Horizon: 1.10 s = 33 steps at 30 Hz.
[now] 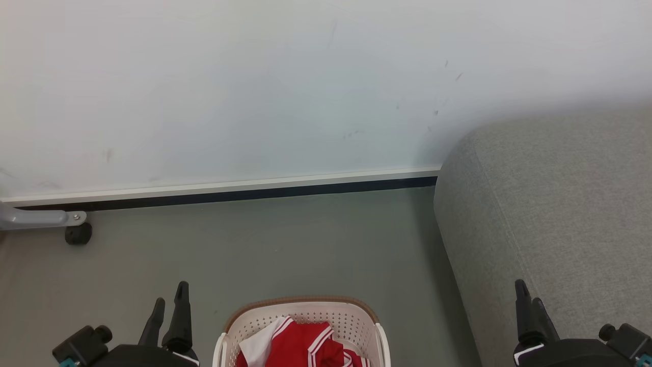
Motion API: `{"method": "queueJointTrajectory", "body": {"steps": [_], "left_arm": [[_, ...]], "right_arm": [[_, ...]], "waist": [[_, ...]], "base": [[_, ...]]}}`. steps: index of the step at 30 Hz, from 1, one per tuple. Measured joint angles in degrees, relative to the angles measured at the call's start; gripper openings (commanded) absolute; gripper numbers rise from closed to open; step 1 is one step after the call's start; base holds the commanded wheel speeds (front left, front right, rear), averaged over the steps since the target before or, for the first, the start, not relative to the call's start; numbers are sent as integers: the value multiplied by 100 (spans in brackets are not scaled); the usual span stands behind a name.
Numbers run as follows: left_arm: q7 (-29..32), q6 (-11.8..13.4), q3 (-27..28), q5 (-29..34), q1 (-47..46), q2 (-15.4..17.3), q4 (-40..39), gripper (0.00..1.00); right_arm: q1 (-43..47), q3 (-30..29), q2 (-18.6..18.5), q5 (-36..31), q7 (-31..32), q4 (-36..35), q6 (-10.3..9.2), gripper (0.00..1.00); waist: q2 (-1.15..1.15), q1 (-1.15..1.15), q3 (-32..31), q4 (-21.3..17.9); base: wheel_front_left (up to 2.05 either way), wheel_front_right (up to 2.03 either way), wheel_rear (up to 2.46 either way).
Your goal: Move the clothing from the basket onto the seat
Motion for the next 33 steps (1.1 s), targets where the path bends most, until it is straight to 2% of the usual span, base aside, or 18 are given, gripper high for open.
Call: {"method": "queueJointTrajectory", "body": {"steps": [19,33], "left_arm": [[-407,298,-115,1849,241,125,-110,100],[-711,502,-187,3112,405,172,-159,100]], "right_arm": [[110,542,-132,-1651,-415,-66,-286,100],[135,891,-200,-2703,-715,-82,-392,100]], "waist": [[0,0,-74,-65],[0,0,-102,-107]], "base": [[0,0,0],[0,0,0]]}}
